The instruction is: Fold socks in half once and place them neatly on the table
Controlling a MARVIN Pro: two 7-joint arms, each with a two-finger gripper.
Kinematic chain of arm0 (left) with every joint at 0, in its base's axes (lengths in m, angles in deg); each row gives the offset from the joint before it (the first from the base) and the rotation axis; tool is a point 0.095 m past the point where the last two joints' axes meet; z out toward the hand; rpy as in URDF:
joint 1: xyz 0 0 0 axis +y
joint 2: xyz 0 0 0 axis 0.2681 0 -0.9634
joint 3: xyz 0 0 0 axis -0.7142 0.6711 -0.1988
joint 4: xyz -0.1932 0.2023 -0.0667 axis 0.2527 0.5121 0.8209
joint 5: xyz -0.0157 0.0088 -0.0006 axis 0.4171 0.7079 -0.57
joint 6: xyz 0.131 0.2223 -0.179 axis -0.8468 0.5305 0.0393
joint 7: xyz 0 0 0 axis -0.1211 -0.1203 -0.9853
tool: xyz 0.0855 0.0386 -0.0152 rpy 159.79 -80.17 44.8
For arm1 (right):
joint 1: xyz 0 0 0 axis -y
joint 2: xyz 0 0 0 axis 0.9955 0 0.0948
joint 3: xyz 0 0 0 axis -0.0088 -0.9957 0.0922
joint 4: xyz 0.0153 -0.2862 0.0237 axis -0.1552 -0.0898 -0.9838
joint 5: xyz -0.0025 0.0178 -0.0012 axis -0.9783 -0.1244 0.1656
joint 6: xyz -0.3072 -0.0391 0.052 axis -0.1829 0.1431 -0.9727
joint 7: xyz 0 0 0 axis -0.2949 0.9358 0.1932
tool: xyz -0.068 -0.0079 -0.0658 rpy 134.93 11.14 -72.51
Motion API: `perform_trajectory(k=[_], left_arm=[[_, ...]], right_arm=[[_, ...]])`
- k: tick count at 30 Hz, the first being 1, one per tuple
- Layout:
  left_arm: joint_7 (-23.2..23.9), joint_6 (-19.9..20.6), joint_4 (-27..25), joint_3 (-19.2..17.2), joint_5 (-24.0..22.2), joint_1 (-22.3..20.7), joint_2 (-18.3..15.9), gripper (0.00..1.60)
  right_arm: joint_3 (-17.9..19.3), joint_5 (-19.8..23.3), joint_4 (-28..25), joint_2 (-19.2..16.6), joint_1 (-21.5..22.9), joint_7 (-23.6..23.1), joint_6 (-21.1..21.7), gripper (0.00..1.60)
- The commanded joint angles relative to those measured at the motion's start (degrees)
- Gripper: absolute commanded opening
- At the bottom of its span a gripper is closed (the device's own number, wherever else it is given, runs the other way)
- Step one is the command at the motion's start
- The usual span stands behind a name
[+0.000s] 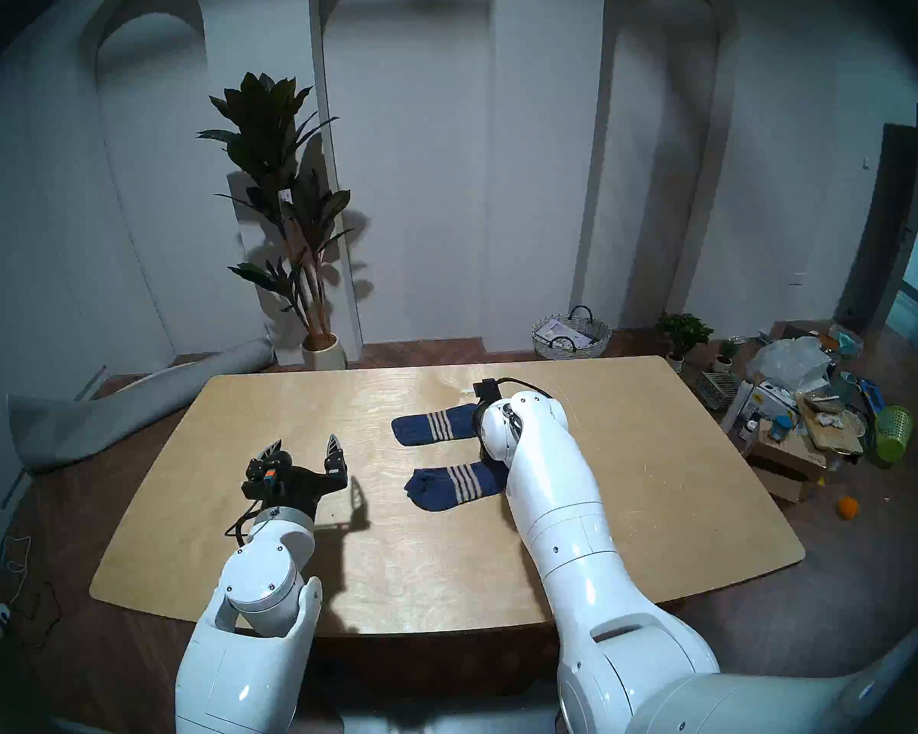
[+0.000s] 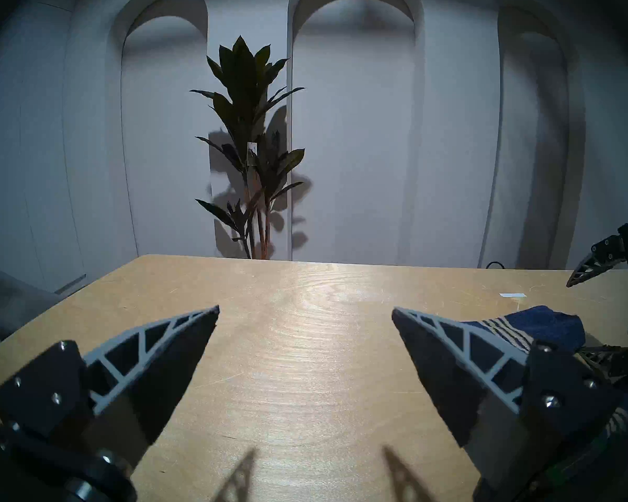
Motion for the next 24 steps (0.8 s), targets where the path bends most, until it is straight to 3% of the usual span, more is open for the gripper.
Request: perform_trajectory(k=[1,6,8,9,10,11,14,15,16,17,20,24], left_arm=[[-0.26,0.07,-0.67,0.05,-0.37,-1.09,0.22,1.6],[-0.84,0.05,-0.62,0.25,-0.62,-1.1,0.15,1.6],[-1.13,0.01,-0.64,0.3,-0.7,-1.09,0.14,1.6],[-1.16,0.0,-0.66,0.28,-0.72,-1.07,0.15,1.6],[-1.22,-0.02,-0.67,0.29,-0.76,-1.03,0.12,1.6],[-1.32,-0.07,-0.66,0.3,-0.81,-0.99,0.1,1.6],[-1.53,-0.19,-0.65,0.34,-0.88,-0.88,0.1,1.6],[-1.66,-0.22,-0.66,0.37,-0.9,-0.85,0.12,1.6],[-1.78,-0.25,-0.68,0.41,-0.94,-0.82,0.11,1.6],[-1.88,-0.28,-0.69,0.45,-0.98,-0.8,0.1,1.6],[-2.33,-0.42,-0.73,0.66,-1.07,-0.7,0.03,1.6],[-2.65,-0.56,-0.79,0.81,-1.2,-0.55,-0.02,1.6]], right_arm=[[-0.28,-0.63,2.14,-0.04,1.05,0.8,-0.33,1.6],[-0.64,-1.12,3.57,-0.15,1.25,0.65,-0.22,1.6],[-0.76,-1.21,3.95,-0.21,1.31,0.95,-0.09,1.34],[-0.77,-1.21,3.97,-0.21,1.23,0.94,-0.07,1.04],[-0.82,-1.25,4.01,-0.24,1.17,1.14,0.01,0.96],[-0.82,-1.26,4.01,-0.24,1.12,1.25,0.03,0.76],[-0.92,-1.35,4.01,-0.32,0.94,1.4,0.18,0.63],[-0.96,-1.38,3.97,-0.34,0.83,1.52,0.22,0.51],[-1.03,-1.41,3.86,-0.39,0.68,1.63,0.32,0.19],[-1.06,-1.42,3.75,-0.4,0.57,1.66,0.32,0.0],[-1.09,-1.59,1.55,-0.62,-0.51,2.84,0.28,0.0],[-2.82,-4.7,-1.97,-1.78,-1.92,1.03,-1.11,0.0]])
